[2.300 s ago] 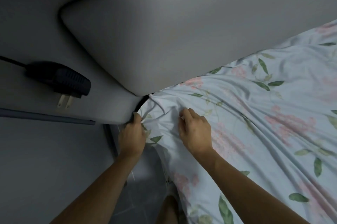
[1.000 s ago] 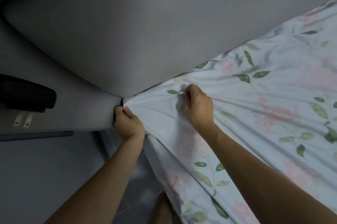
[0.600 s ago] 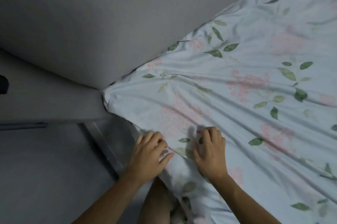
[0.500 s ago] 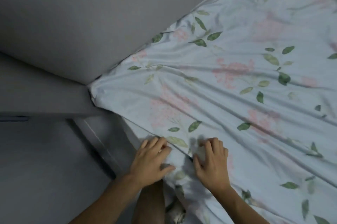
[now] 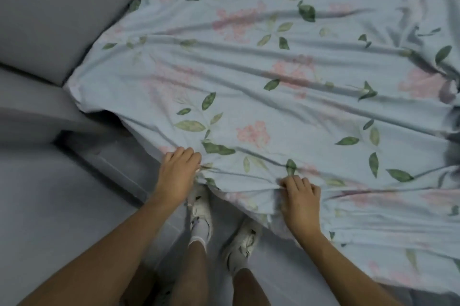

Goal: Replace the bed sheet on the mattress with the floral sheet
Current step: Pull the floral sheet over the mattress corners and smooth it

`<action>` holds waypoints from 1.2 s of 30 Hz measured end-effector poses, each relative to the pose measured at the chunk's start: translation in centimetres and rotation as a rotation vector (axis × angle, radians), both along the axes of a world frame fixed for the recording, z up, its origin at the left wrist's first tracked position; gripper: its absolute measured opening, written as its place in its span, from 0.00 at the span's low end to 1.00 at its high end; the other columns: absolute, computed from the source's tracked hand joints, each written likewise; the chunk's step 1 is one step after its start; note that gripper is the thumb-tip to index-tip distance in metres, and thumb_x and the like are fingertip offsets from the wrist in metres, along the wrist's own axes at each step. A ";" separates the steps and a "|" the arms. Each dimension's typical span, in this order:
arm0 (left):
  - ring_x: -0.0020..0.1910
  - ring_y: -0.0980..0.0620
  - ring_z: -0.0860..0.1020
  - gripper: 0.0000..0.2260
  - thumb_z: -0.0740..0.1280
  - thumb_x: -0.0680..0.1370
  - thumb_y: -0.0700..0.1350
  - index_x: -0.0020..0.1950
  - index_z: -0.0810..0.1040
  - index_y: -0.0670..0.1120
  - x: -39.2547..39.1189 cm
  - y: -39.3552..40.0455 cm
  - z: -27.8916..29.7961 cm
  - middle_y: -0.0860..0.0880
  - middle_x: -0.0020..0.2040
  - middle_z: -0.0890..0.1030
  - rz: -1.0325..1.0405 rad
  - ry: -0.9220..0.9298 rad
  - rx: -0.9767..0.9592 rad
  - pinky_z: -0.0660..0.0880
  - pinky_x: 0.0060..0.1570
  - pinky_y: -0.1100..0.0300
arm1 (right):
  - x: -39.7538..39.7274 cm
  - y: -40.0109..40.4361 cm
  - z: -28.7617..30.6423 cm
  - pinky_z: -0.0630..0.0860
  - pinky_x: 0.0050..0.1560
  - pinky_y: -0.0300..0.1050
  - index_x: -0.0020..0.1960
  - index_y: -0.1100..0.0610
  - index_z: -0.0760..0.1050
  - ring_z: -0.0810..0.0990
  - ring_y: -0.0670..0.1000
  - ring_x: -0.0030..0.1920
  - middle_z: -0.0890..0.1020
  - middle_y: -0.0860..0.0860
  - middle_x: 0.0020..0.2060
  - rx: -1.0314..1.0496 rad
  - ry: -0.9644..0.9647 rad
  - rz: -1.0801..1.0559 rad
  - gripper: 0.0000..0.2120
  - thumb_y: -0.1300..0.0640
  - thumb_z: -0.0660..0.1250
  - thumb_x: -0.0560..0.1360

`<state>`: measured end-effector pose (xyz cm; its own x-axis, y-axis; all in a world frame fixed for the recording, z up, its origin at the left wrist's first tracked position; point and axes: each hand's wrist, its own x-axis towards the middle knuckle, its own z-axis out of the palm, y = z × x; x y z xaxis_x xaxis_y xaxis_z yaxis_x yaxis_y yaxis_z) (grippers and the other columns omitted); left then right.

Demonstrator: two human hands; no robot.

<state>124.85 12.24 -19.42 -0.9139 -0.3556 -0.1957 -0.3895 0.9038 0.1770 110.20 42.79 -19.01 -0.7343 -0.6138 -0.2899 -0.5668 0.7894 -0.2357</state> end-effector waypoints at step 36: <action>0.69 0.38 0.70 0.40 0.74 0.72 0.65 0.78 0.68 0.46 -7.6 50.8 0.9 0.41 0.71 0.72 -0.585 -0.239 0.100 0.73 0.59 0.41 | -1.0 52.0 0.3 0.64 0.74 0.66 0.81 0.50 0.59 0.59 0.60 0.80 0.61 0.54 0.80 0.092 -0.027 -0.503 0.39 0.55 0.67 0.71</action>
